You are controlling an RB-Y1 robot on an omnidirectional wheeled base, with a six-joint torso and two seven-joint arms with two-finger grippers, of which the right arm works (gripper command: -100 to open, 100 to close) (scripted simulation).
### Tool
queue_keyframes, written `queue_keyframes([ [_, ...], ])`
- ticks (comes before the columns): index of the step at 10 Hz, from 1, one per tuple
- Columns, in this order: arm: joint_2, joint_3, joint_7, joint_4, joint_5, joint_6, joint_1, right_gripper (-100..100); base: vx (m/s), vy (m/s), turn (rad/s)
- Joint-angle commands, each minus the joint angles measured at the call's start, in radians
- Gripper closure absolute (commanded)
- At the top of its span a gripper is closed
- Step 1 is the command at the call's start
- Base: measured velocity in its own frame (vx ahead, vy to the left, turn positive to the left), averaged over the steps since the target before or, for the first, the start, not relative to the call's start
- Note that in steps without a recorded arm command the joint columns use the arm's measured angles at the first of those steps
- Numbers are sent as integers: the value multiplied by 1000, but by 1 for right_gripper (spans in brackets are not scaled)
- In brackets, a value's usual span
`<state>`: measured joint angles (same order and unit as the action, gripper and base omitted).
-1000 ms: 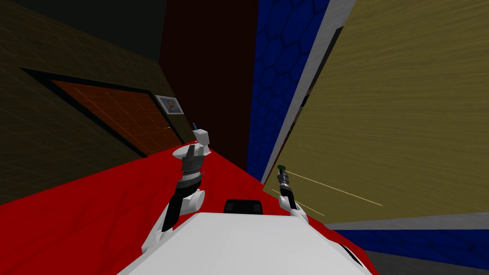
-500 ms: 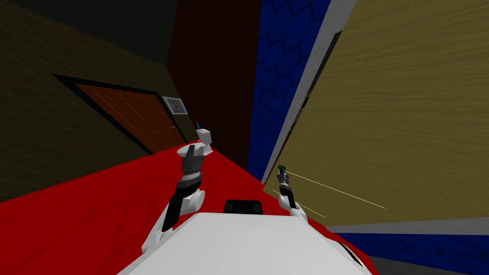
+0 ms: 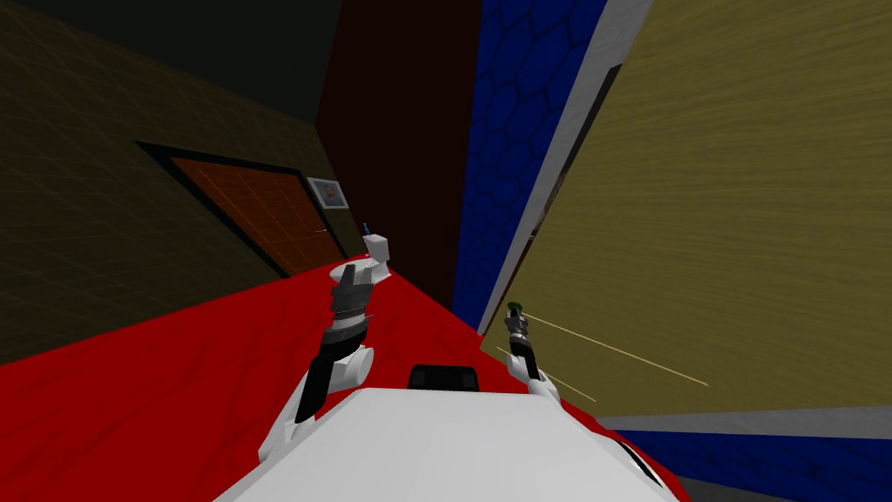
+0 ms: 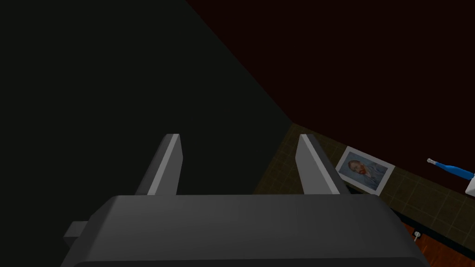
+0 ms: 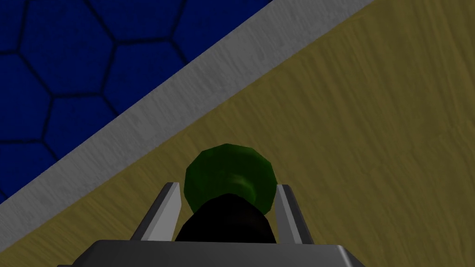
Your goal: Pull the door open
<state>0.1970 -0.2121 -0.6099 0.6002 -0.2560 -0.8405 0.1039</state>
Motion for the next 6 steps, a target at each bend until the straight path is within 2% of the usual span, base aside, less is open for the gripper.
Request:
queue_keyframes([
  [1,-3,4,-30,-5,-6,2,-3,100,-31,-6,34],
  [5,-1,15,-145,-6,-42,3,0,100,-43,-12,58],
  [6,-1,15,-153,-6,-42,3,0,100,-36,-13,28],
])
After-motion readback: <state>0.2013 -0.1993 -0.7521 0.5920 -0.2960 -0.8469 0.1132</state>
